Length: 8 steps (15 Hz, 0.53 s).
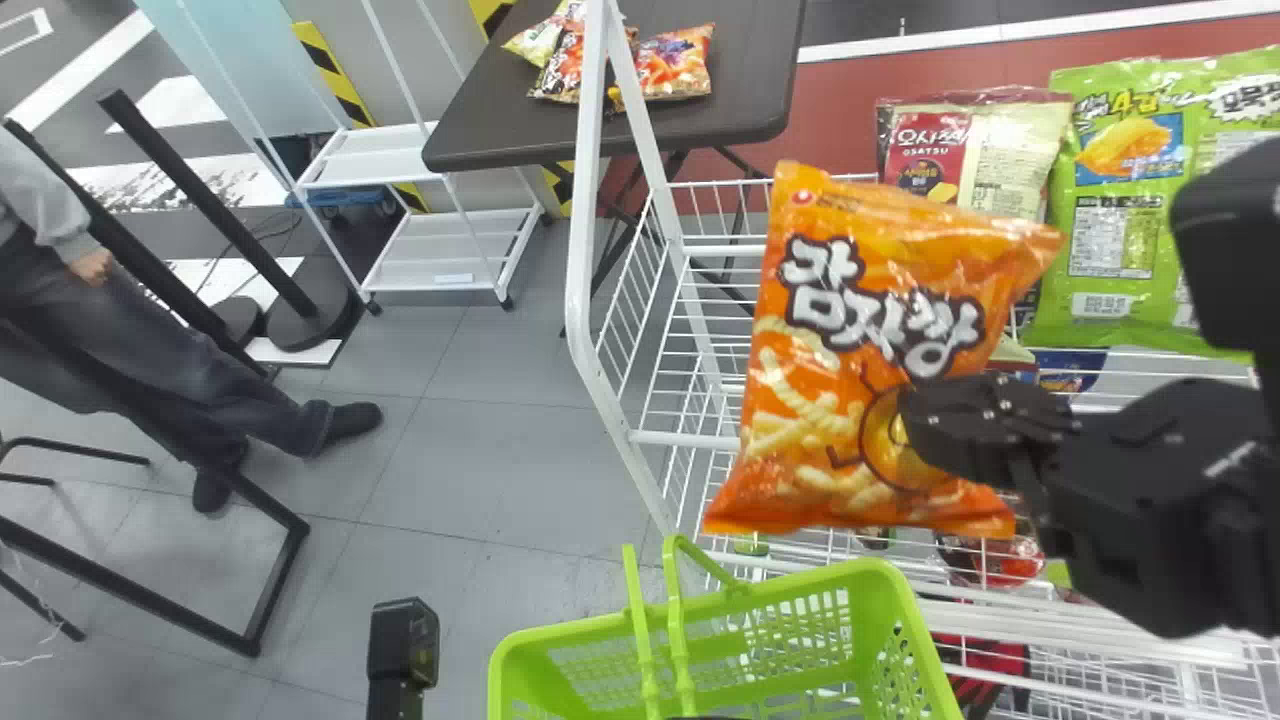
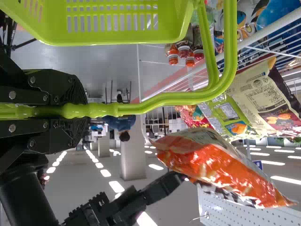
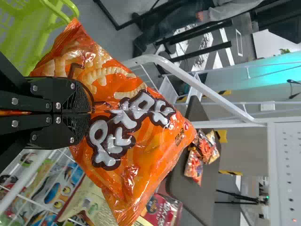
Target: Hold basket handle with left hand then pick Gamjakkang with right hand and place into basket
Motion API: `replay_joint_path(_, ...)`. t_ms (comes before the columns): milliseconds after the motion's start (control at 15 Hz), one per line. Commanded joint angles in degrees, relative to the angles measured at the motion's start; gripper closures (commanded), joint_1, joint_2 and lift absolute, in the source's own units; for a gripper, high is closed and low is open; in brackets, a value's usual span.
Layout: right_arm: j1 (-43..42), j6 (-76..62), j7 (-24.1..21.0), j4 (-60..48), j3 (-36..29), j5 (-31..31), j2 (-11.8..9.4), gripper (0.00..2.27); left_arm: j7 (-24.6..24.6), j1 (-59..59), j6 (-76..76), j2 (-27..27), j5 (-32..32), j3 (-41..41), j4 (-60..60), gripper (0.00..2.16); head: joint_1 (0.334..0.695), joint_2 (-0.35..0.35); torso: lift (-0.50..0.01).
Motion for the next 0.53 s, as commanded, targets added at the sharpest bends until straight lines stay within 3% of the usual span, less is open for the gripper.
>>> replay_joint_path(0, 3.22, 0.65, 4.92, -0.34, -1.12, 3.83, -1.25, 2.25, 0.04, -0.02, 0.07, 0.00, 0.00, 0.01, -0.09, 2.15, 0.695, 0.350, -0.018)
replay_joint_path(200, 5.68, 0.65, 10.19, -0.34, -1.47, 5.50, -3.10, 2.25, 0.57, -0.11, 0.07, 0.00, 0.00, -0.25, -0.26, 2.15, 0.695, 0.350, -0.018)
replay_joint_path(467, 7.08, 0.65, 12.74, 2.48, 0.72, 6.90, -5.12, 2.25, 0.66, -0.20, 0.07, 0.00, 0.00, -0.60, -0.53, 2.15, 0.695, 0.350, -0.018)
